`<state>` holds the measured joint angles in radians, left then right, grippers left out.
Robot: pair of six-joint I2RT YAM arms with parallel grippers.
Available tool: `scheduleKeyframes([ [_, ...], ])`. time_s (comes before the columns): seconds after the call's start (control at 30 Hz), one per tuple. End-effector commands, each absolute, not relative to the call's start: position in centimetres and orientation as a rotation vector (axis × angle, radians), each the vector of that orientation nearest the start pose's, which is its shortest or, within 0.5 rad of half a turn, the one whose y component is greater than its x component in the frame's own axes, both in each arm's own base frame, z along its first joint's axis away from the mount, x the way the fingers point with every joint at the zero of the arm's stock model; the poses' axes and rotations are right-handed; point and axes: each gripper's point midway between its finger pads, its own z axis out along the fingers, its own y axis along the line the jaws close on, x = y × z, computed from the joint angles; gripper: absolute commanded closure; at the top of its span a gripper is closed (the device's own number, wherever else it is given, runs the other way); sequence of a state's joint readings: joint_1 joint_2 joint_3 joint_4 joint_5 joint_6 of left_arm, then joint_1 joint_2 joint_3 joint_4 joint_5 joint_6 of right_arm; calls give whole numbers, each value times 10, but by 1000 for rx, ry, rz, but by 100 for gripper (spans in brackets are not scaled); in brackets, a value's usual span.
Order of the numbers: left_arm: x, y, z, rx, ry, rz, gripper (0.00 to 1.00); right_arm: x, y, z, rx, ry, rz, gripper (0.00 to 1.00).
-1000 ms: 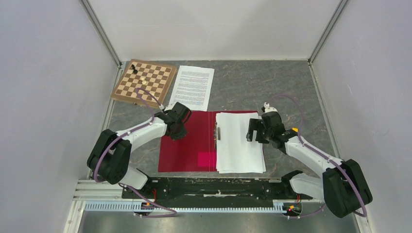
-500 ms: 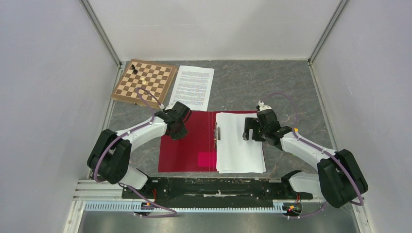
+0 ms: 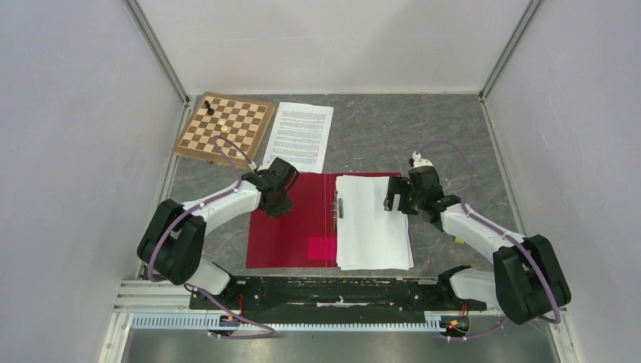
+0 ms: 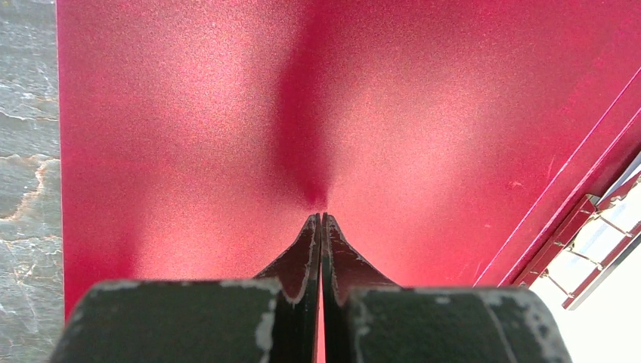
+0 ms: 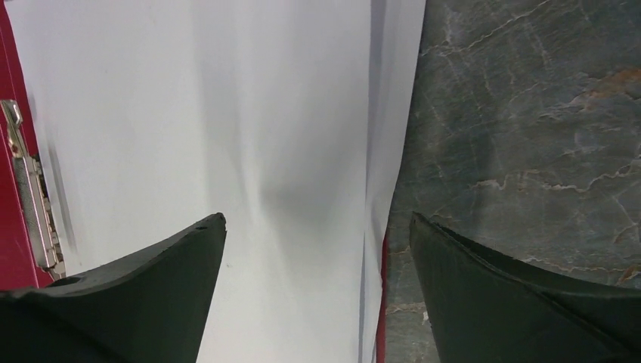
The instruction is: Put the files into the folder
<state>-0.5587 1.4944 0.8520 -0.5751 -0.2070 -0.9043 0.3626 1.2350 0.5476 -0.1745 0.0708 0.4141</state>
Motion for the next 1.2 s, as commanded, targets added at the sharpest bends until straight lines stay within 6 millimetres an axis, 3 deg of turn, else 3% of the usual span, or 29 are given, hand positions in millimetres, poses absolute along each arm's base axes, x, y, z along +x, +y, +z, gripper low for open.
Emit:
scheduleKeyframes([
  [0.0, 262, -158, 43, -475, 2665, -130, 96, 288, 104, 47, 131, 2377, 300, 9],
  [0.27, 262, -159, 45, -466, 2668, -135, 96, 287, 88, 36, 206, 2359, 319, 27],
  [0.43, 263, -159, 46, -460, 2671, -132, 96, 287, 95, 36, 192, 2339, 390, 46],
  [0.57, 264, -160, 46, -461, 2670, -133, 97, 284, 100, 32, 192, 2343, 432, 55],
  [0.9, 262, -158, 43, -461, 2678, -123, 97, 288, 99, 39, 206, 2325, 426, 61],
  [1.17, 263, -160, 43, -463, 2679, -126, 97, 289, 98, 40, 169, 2335, 365, 56],
])
